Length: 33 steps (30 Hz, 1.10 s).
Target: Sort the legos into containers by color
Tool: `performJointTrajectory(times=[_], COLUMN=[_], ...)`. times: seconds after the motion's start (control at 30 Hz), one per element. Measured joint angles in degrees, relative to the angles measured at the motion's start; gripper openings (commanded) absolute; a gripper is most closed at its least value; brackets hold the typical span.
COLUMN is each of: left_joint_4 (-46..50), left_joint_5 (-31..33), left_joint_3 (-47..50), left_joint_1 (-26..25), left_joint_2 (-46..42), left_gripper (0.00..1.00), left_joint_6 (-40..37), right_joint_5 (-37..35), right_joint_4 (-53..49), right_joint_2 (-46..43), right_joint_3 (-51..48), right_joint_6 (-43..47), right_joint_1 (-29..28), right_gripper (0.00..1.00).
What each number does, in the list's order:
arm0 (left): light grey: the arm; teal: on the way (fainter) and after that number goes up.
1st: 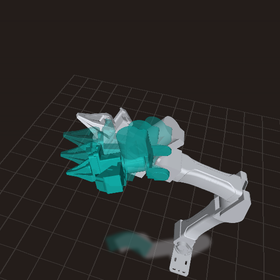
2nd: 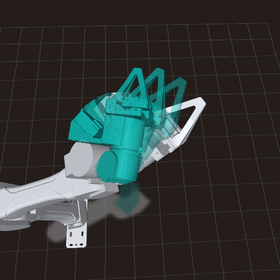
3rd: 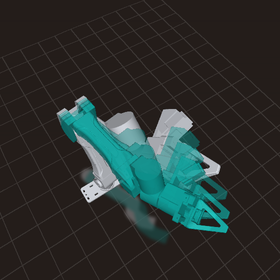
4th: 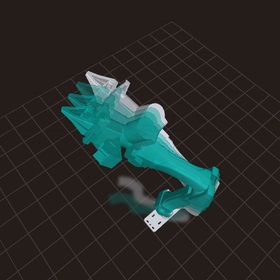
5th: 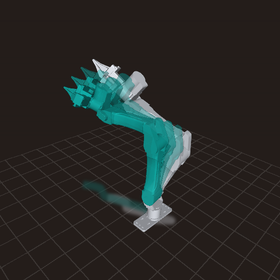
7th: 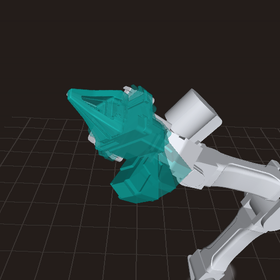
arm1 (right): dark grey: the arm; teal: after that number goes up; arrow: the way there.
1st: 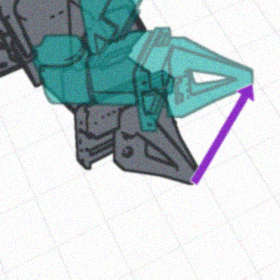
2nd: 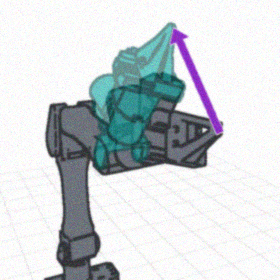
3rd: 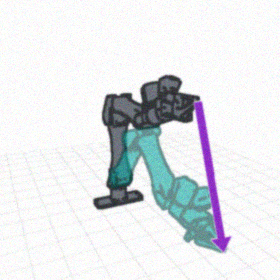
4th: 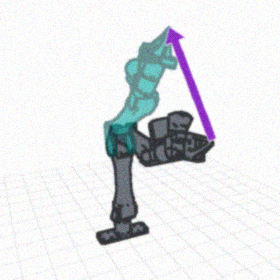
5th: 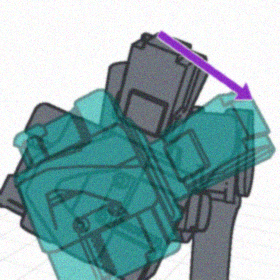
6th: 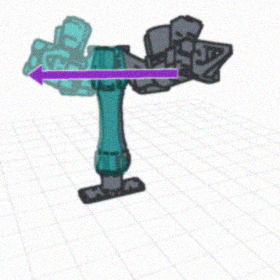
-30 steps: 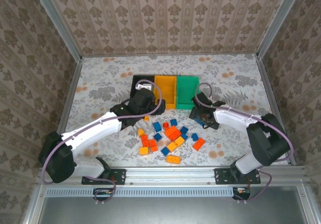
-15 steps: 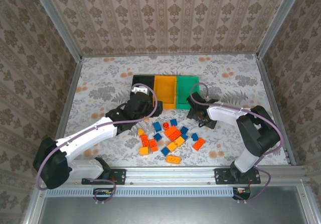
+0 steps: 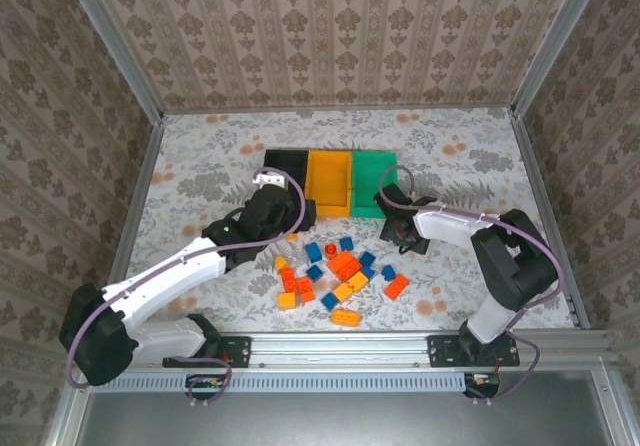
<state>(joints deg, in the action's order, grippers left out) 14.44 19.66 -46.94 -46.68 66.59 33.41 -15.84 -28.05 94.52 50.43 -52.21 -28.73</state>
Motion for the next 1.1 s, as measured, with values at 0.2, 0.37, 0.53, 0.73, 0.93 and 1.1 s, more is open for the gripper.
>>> performJointTrajectory(times=[0.2, 0.37, 0.53, 0.73, 0.93, 1.1], left_joint_4=[1.51, 3.56, 5.38, 8.35, 10.23, 11.04], left_joint_5=[1.20, 1.68, 2.32, 2.25, 1.84, 1.77], left_joint_3=[0.48, 0.59, 2.08, 4.28, 5.81, 6.08], left_joint_1=[0.44, 1.03, 1.20, 1.77, 2.21, 2.86], left_joint_2=[-2.62, -5.42, -7.10, -7.32, -9.20, -10.10], left_gripper=[1.00, 1.00, 1.00, 1.00, 1.00, 1.00], left_joint_6=[0.00, 0.22, 2.05, 4.31, 5.40, 5.62], right_joint_5=[3.10, 7.32, 7.91, 5.77, 4.02, 3.98], right_joint_4=[1.62, 1.31, 1.01, 0.98, -0.48, -0.52], right_joint_2=[-6.38, -12.24, -8.72, 4.31, 12.74, 13.31], right_joint_3=[-2.19, 1.40, 12.28, 24.44, 30.10, 32.89], right_joint_6=[5.01, 11.34, 15.58, 18.51, 19.63, 19.74], right_joint_1=[0.20, 0.20, 0.20, 1.16, 2.89, 2.93], right_gripper=[0.67, 0.68, 0.70, 0.71, 0.85, 0.88])
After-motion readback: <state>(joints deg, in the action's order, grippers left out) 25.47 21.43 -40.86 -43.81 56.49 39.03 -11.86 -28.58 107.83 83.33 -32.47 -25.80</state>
